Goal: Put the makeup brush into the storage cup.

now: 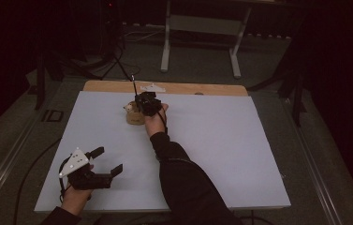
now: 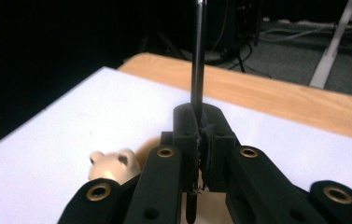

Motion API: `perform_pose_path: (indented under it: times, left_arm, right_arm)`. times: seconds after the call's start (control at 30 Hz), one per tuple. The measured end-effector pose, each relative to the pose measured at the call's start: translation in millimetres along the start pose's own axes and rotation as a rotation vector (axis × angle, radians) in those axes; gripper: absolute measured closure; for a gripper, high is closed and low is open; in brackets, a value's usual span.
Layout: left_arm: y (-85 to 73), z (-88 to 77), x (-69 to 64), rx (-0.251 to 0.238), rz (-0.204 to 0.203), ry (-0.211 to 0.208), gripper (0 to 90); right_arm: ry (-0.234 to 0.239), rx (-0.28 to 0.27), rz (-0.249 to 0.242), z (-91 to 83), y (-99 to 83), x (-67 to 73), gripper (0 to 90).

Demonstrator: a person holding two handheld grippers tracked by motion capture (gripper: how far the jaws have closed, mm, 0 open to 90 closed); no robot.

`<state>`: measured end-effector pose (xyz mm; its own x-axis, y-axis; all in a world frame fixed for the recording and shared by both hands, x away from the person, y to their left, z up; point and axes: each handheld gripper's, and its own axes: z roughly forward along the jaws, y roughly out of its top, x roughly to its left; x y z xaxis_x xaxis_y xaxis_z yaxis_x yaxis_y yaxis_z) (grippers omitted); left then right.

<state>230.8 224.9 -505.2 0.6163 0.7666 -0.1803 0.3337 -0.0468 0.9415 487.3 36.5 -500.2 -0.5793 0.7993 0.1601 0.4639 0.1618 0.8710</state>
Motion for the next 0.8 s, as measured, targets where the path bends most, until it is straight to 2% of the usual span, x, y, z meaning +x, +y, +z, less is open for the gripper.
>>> perform_pose_path:
  times: [0.13,0.33,0.4,0.53,0.63,0.73,0.8]
  left_arm:
    - [0.3,-0.3,0.7,-0.005,-0.009,-0.005,1.4]
    - [1.0,-0.6,0.7,-0.008,-0.002,-0.005,1.2]
    - [1.4,-0.7,0.2,-0.01,0.0,-0.006,0.9]
    - [2.2,-1.0,-0.2,-0.011,0.001,-0.004,0.7]
    - [3.1,-1.3,-1.1,-0.017,0.002,-0.013,0.2]
    - [4.0,-0.8,-1.9,-0.019,0.001,-0.014,0.2]
    - [4.0,0.0,-2.5,-0.016,0.001,-0.018,0.2]
  right_arm:
    - [0.008,0.047,0.012,5.7,-3.5,1.2,85.9]
    - [0.013,0.124,0.029,8.9,-5.7,0.8,83.6]
    - [0.013,0.108,0.031,4.4,-3.4,1.4,68.4]
    - [-0.006,0.063,0.0,-11.7,7.1,0.3,54.2]
    - [-0.002,0.054,-0.022,-24.5,13.9,-1.7,36.6]
    - [0.009,0.062,-0.035,-35.4,16.7,-4.1,25.9]
    - [0.014,0.07,-0.036,-42.4,17.5,-6.0,22.0]
